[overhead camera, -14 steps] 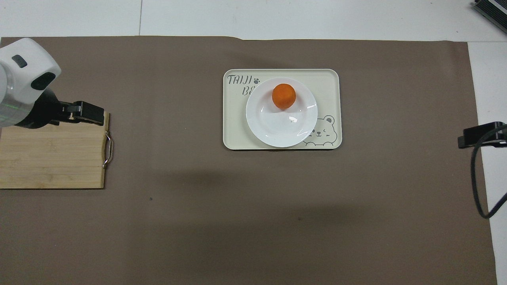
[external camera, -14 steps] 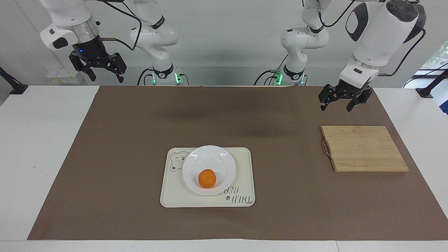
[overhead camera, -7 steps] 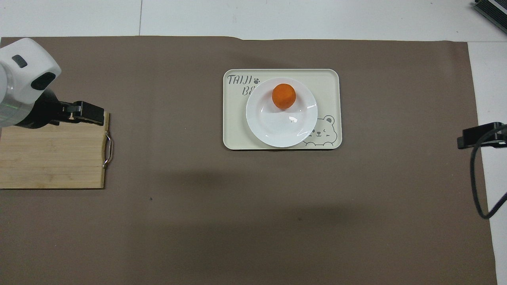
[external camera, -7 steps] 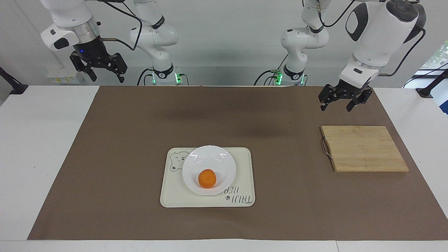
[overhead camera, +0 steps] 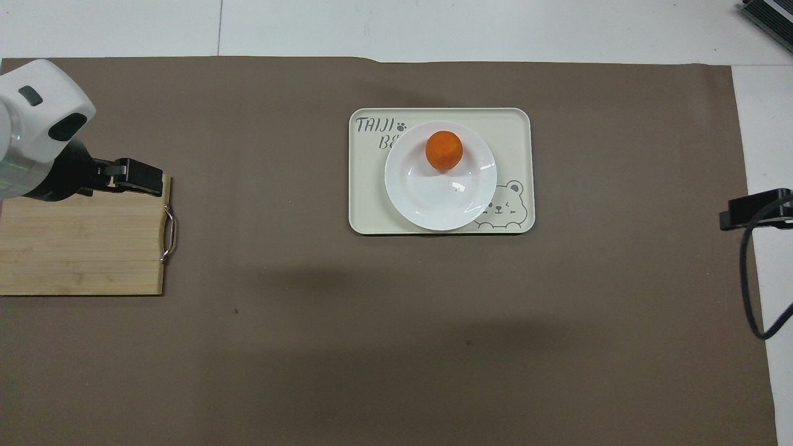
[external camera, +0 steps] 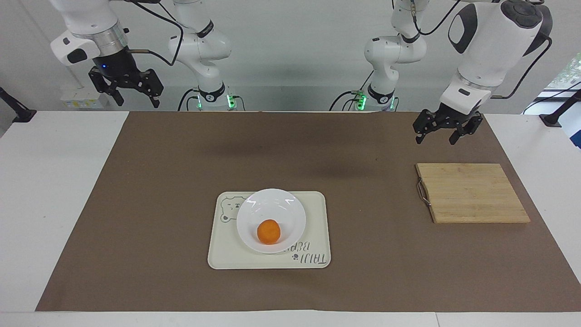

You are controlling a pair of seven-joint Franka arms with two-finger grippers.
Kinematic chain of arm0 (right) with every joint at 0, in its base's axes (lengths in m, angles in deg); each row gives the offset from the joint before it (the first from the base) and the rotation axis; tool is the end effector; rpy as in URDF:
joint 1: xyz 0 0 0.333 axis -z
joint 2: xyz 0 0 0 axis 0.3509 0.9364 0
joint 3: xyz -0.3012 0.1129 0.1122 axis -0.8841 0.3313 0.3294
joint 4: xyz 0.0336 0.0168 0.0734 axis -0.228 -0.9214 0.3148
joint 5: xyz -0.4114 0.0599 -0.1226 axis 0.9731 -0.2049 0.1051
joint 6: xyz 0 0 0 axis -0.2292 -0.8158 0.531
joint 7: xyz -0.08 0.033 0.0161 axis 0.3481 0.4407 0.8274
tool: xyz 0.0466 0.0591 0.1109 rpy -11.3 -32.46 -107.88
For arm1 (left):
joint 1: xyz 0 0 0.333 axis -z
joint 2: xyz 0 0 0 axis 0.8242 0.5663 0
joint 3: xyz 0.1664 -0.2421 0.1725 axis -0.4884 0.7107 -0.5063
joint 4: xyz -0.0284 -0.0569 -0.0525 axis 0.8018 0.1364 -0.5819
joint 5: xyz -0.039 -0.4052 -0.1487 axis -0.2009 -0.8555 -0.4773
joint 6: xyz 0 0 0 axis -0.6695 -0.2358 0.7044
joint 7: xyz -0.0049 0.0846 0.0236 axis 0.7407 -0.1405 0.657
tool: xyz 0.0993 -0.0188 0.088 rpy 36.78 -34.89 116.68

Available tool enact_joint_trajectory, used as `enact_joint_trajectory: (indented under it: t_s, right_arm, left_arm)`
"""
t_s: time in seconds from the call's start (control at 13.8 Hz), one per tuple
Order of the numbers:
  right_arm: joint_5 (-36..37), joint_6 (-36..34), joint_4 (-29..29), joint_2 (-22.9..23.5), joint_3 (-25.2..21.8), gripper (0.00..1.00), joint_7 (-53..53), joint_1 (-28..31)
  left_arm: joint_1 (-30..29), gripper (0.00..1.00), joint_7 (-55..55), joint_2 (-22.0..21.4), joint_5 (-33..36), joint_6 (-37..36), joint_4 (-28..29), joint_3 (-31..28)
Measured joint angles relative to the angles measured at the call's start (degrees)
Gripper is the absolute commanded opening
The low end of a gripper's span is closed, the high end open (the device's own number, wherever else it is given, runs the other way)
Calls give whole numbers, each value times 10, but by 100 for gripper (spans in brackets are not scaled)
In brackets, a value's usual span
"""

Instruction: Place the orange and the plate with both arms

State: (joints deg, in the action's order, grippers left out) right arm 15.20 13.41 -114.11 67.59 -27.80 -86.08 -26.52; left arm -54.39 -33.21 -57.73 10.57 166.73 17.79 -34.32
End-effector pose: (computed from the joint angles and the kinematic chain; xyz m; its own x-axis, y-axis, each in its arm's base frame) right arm 0.5650 -0.0290 0.6673 0.9969 -0.0786 -0.0080 -0.0784 -0.9968 0.0163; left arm 0.6094 -0.1004 0.5933 0.9962 -0.0753 0.0443 -0.0767 -0.9966 0.0301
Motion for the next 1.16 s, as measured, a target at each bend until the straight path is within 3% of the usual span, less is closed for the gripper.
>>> enact_joint_trajectory:
  t_s: [0.87, 1.16]
  right_arm:
    - [0, 4, -3, 0, 0, 100, 0, 1]
    - [0, 5, -3, 0, -2, 100, -1, 2]
  left_arm:
    - [0, 100, 0, 0, 0, 2, 0, 3]
    - [13, 100, 0, -1, -1, 58, 0, 20]
